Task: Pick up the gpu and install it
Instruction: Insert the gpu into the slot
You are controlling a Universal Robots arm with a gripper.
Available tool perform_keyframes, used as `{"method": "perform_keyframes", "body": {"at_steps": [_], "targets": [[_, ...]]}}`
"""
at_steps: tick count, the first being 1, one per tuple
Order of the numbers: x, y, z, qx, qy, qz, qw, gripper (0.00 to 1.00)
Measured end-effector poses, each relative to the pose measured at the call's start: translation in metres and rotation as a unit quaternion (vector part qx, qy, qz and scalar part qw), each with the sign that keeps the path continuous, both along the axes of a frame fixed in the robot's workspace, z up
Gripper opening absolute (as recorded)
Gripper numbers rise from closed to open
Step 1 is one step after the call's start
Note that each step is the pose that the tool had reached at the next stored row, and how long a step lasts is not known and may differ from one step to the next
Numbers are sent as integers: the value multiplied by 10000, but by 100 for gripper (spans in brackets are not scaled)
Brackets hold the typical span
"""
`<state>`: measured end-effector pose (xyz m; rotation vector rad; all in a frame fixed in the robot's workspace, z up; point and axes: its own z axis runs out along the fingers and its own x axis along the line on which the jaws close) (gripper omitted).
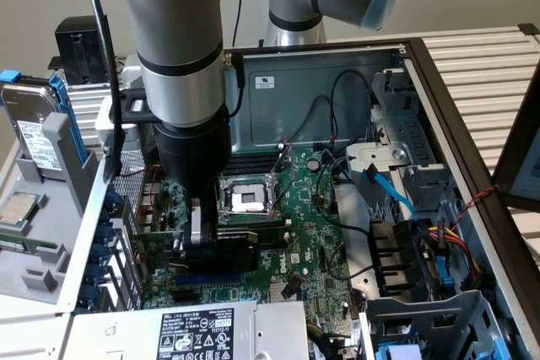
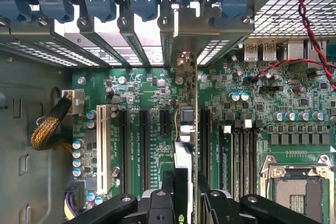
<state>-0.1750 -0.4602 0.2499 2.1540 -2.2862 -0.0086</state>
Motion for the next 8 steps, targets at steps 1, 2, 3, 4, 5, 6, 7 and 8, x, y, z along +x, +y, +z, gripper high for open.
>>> {"method": "perform_keyframes", "body": {"at_steps": [1,2,3,4,5,6,7,8], "targets": [[0,1,0,0,0,0,10000,27],[-1,5,1,-1,0,0,10000,27],[-1,5,0,0,0,0,10000,27],[-2,5,0,0,0,1,10000,27],[-2,5,0,0,0,1,10000,27],[-3,5,0,-1,1,0,10000,27],[-3,5,0,-4,0,0,10000,27],[-5,6,0,-8,0,0,10000,27]]}}
